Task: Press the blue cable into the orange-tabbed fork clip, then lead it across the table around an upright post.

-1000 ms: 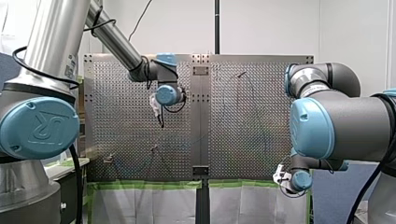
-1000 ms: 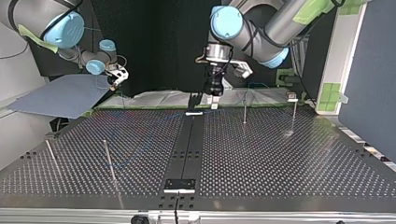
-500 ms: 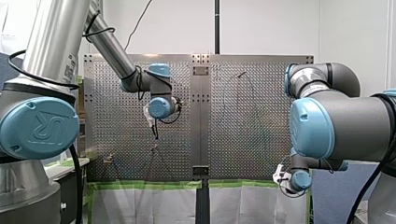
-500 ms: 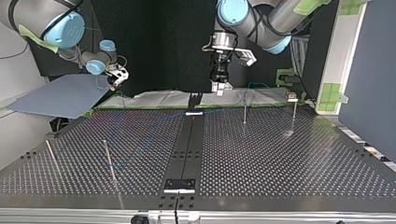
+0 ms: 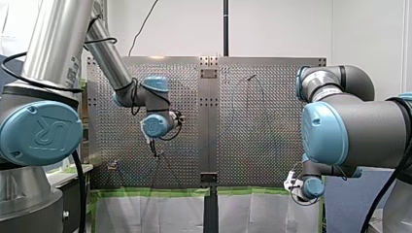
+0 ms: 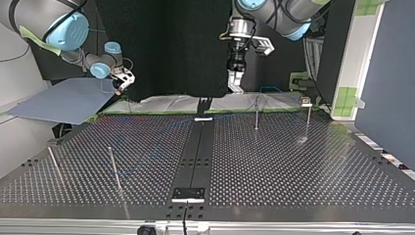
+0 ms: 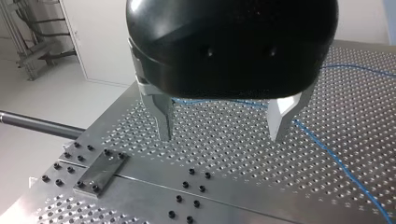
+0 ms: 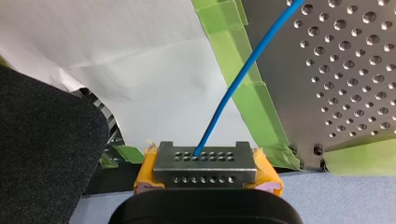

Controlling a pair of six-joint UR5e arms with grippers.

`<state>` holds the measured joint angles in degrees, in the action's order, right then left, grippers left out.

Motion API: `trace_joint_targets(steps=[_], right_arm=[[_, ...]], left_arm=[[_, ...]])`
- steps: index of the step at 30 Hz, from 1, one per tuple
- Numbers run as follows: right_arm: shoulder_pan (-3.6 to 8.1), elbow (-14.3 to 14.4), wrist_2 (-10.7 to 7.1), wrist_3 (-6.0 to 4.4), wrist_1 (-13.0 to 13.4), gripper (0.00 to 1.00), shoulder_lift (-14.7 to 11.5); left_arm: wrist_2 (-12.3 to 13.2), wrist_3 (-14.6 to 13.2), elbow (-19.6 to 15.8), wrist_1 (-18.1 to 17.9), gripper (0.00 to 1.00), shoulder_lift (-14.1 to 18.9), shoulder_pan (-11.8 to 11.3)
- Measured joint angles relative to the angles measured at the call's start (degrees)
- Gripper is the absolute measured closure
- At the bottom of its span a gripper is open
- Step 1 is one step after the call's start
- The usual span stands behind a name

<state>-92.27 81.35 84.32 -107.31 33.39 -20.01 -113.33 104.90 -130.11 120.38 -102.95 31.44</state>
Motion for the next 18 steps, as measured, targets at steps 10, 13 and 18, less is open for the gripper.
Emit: trace_joint_targets(steps=[10,13,18], right_arm=[[-0.04,0.01,0.15,1.07,-0.45,1.00,0.00],[-0.05,0.00,0.15,1.23,-0.55,1.00,0.00],[-0.06,0.01,0.15,1.28,-0.59,1.00,0.00]], left_arm=[[0.00,0.01,-5.83,-5.85,0.01,0.00,-0.02],[0.00,-0.01,-7.22,-7.22,0.01,0.00,0.01],[0.00,-0.04,-7.83,-7.83,0.01,0.00,0.03]])
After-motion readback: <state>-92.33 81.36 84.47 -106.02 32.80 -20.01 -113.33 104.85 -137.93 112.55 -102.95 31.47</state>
